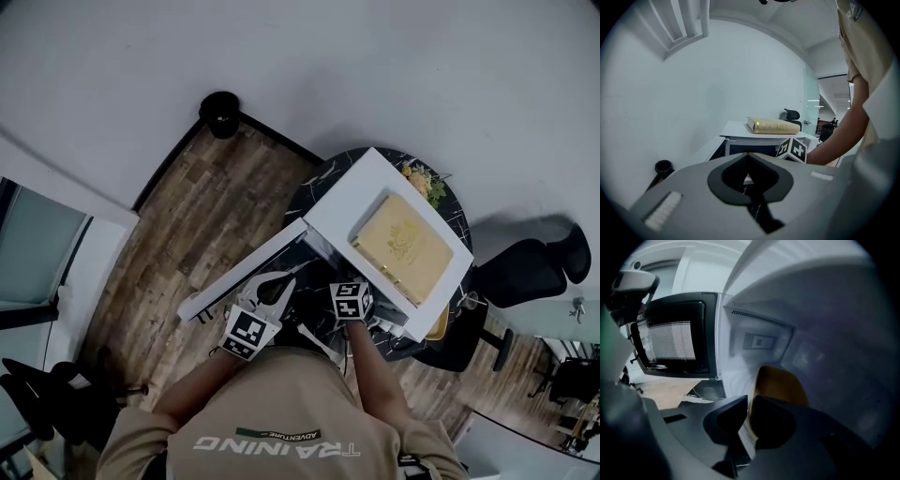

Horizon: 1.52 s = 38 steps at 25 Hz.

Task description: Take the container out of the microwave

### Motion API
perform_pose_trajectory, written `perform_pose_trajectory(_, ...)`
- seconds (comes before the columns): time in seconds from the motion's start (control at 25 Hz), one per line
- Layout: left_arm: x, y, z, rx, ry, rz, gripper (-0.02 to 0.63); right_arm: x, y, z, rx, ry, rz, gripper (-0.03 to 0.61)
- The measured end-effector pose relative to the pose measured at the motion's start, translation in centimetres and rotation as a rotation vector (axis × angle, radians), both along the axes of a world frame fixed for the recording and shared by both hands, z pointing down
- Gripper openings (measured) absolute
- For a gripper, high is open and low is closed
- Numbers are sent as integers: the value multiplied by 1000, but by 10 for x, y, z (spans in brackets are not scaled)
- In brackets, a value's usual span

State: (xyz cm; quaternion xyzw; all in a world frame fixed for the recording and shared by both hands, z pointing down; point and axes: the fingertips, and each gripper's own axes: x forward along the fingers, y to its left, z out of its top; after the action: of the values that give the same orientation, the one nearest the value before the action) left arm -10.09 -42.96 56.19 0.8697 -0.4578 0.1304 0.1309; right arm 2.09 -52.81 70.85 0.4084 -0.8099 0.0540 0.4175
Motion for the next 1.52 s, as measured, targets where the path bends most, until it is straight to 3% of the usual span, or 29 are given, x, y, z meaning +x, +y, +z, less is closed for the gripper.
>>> perform_pose_trajectory(0.52,-6,-2,-6,15,1,-26,2,6,1,18,-57,115,-50,11)
perform_pose_trajectory(0.8,-11,4,-11,30,3,-6,2,5,16,-4,-14,85,-41,11)
perform_pose_trajectory(1.08,-6,8,-19,50,26,76,2,2,47,-31,18,93,-36,11)
perform_pose_trajectory(1.52,24,13,11,10,75,190,2,16,117,-37,-9,91,15,11)
